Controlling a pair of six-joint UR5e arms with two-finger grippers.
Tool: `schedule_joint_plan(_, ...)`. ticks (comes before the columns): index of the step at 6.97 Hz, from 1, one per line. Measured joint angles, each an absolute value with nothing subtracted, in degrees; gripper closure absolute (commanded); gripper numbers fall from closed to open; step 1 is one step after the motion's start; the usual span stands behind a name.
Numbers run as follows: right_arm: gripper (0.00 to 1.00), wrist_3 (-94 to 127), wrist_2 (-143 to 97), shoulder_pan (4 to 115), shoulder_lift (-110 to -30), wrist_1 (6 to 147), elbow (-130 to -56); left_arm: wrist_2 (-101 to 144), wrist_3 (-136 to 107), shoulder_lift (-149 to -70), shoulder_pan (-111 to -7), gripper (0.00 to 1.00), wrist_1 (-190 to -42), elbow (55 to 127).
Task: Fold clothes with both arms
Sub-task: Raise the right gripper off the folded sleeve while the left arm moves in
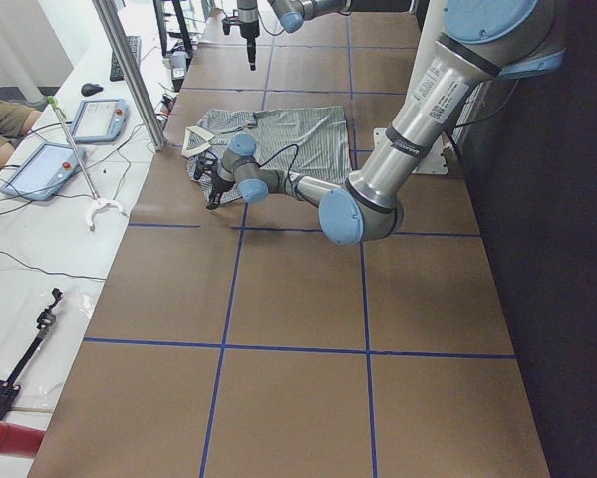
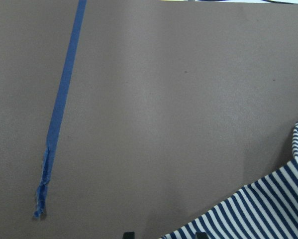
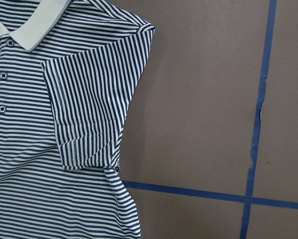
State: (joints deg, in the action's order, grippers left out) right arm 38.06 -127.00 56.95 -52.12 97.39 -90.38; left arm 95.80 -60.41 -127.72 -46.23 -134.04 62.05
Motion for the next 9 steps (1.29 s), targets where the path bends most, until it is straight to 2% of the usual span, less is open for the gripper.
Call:
schedule_joint_plan(4,0.00,38.0,-127.0,57.0,-52.2,97.4,-90.4,95.9,-60.1,-128.1,-46.1,0.51,-134.0,61.4)
schedule_joint_plan(5,0.00,38.0,-127.0,57.0,-52.2,97.4,-90.4,95.9,-60.1,-128.2,-46.1,0.62,-134.0,61.2)
schedule_joint_plan(6,0.00,38.1,-127.0,57.0,-52.2,97.4,-90.4,95.9,-60.1,-128.3,-46.0,0.90,-134.0,61.1)
schedule_joint_plan(7,0.00,38.0,-127.0,57.0,-52.2,97.4,-90.4,95.9,-60.1,-128.4,-46.0,1.00,-134.0,61.1)
schedule_joint_plan(9,0.00,38.0,-126.9,57.0,-52.2,97.4,-90.4,96.0,-60.1,-129.1,-46.1,1.00,-133.6,61.3)
